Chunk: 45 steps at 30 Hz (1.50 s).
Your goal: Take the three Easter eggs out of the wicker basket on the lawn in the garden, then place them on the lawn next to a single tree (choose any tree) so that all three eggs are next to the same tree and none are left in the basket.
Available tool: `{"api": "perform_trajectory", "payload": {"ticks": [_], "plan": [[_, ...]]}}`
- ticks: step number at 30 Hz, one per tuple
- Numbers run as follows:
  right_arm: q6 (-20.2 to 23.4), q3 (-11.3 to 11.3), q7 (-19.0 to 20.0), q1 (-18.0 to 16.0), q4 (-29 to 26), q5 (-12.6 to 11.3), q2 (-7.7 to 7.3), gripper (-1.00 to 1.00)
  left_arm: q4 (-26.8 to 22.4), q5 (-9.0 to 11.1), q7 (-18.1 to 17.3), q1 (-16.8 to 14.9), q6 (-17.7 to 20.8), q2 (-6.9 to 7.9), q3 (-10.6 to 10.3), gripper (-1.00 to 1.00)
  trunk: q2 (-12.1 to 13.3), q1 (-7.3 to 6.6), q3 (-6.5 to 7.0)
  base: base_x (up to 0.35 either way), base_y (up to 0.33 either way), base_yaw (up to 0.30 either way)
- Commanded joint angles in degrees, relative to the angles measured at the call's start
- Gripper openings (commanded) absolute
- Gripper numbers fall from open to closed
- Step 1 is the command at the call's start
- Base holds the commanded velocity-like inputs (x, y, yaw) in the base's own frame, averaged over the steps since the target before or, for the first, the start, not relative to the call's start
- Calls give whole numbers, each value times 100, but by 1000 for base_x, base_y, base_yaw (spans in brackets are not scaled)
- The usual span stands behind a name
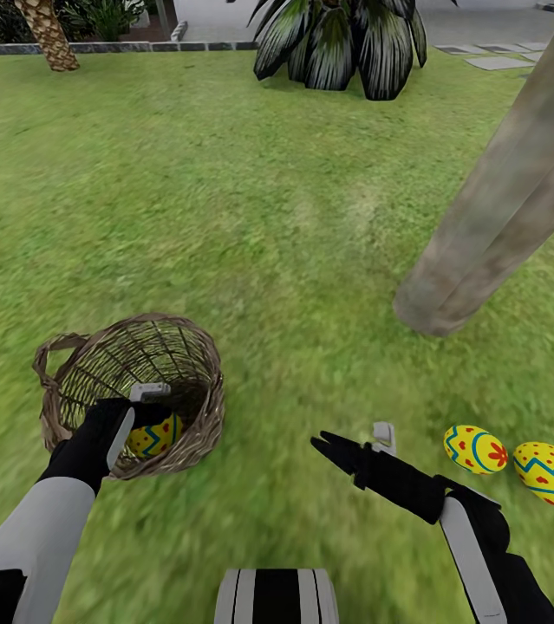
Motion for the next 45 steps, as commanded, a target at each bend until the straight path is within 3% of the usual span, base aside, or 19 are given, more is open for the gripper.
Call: {"api": "perform_trajectory", "payload": {"ticks": [1, 8, 25, 28, 31, 37, 42, 45], "plan": [[35, -8, 123, -5, 0, -21, -5, 100, -7, -13, -18, -1, 27, -2, 10, 100, -1, -1, -4, 0, 0, 0], [115, -15, 313, -9, 0, -21, -11, 100, -7, -12, -18, -1, 27, -3, 9, 100, -8, 12, -114, 0, 0, 0], [161, -16, 337, -8, 0, -21, -12, 100, -1, -20, -10, -1, 27, -5, 17, 100, -8, 12, -114, 0, 0, 0], [161, -18, 337, -9, 0, -21, -12, 100, 6, -21, -2, -1, 27, -4, 23, 100, -12, 20, -181, 0, 0, 0], [161, -22, 337, -9, 0, -21, -12, 100, 6, -21, 109, -1, 27, -6, 22, 100, -16, 27, -247, 0, 0, 0], [162, -25, 337, -9, 0, -21, -12, 100, -5, -7, 513, -1, 27, -10, 12, 100, -16, 27, -247, 0, 0, 0], [162, -25, 337, -8, 0, -21, -12, 100, -10, -4, 573, -1, 27, -8, 11, 100, -16, 27, -247, 0, 0, 0], [163, -24, 337, -9, 0, -21, -12, 100, -8, -4, 584, -1, 24, -8, 10, 100, -20, 35, -314, 0, 0, 0]]}}
